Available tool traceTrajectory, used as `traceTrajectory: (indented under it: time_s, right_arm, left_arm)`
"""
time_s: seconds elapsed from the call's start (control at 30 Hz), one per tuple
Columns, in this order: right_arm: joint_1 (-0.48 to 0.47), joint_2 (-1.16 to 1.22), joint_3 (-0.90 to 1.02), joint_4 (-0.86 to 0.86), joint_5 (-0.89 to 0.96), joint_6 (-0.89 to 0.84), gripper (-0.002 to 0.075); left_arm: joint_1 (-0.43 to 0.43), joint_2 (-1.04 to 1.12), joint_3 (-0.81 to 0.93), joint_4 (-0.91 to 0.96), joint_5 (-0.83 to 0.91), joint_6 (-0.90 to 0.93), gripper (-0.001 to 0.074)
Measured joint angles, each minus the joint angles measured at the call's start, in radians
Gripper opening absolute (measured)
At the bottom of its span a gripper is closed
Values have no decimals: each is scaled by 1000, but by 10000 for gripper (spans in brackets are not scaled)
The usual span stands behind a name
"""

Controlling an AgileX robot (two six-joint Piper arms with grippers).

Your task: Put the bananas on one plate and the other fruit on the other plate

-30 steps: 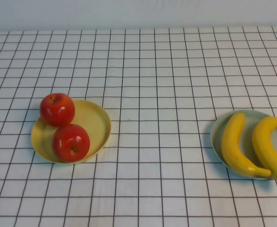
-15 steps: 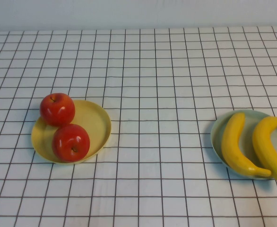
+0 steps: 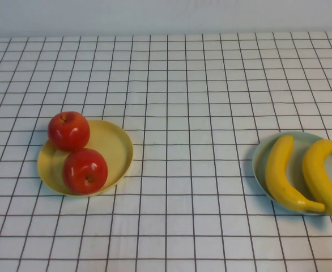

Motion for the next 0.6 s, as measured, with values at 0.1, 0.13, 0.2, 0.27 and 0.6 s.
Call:
traceTrajectory:
  time_s: [0.1, 0.13, 0.2, 0.27, 0.6]
  right_arm:
    - [0, 0, 0, 4, 0, 0, -15]
    - [0, 0, 0, 7, 0, 0, -15]
    - [0, 0, 0, 7, 0, 2, -15]
    - [0, 0, 0, 7, 0, 2, -15]
    - [0, 0, 0, 7, 0, 4, -15]
  left_arm:
    - [0, 0, 0, 0, 0, 0, -5]
    - [0, 0, 0, 0, 0, 0, -5]
    - [0, 0, 0, 0, 0, 0, -5]
    - [0, 0, 0, 0, 0, 0, -5]
    - [0, 0, 0, 0, 0, 0, -5]
